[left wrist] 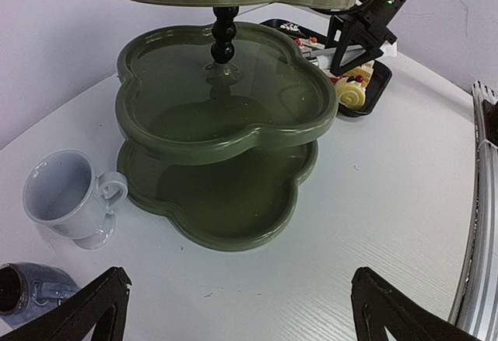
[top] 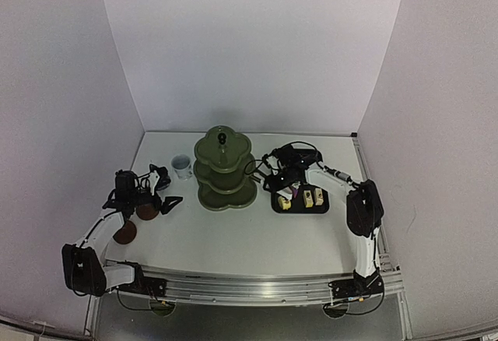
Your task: Serve the afternoon tea
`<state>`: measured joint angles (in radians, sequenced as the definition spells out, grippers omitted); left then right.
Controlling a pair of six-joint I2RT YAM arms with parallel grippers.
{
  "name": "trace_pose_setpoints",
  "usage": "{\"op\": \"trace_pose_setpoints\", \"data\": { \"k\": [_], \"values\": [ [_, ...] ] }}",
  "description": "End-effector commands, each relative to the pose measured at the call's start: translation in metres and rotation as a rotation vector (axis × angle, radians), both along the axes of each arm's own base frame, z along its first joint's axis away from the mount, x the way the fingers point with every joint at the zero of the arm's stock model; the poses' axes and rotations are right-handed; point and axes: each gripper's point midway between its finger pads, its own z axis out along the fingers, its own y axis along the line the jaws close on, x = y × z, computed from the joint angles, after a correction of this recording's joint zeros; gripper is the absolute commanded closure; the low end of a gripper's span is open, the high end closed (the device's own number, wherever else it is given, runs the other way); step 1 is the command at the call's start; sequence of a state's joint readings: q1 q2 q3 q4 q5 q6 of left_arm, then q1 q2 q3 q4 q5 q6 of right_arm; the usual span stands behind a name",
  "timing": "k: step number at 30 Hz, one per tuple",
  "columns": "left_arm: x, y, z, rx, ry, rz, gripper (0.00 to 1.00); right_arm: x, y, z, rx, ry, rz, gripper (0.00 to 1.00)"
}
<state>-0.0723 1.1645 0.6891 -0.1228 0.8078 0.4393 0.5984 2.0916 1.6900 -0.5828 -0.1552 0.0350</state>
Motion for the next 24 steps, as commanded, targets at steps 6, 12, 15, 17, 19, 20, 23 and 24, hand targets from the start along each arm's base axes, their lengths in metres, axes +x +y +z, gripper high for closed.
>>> {"op": "trace_pose_setpoints", "data": {
  "k": [6,12,15,17,19,20,23,24],
  "values": [
    [0.004,0.000,0.004,0.005,-0.039,0.001,0.00,-0.007,-0.011,0.045,0.026,-0.078,-0.048,0.56],
    [0.003,0.000,0.004,0.007,-0.041,0.001,0.00,-0.021,-0.035,0.050,-0.044,-0.068,-0.102,0.57],
    [0.003,-0.001,0.004,0.006,-0.042,-0.001,0.00,-0.031,-0.045,0.059,-0.068,-0.073,-0.121,0.57],
    [0.003,-0.001,0.004,0.004,-0.042,-0.004,0.00,-0.041,-0.056,0.060,-0.101,-0.064,-0.144,0.57],
    [0.003,-0.001,0.005,0.003,-0.045,-0.005,0.00,-0.050,-0.065,0.063,-0.129,-0.057,-0.164,0.57],
    [0.003,-0.001,0.005,0.002,-0.045,-0.006,0.00,-0.055,-0.070,0.063,-0.147,-0.049,-0.174,0.56],
    [0.002,-0.002,0.005,0.000,-0.045,-0.011,0.00,-0.074,-0.081,0.063,-0.194,-0.021,-0.190,0.55],
    [0.002,-0.002,0.006,-0.001,-0.045,-0.010,0.00,-0.080,-0.083,0.065,-0.202,-0.017,-0.193,0.55]
  ]
}}
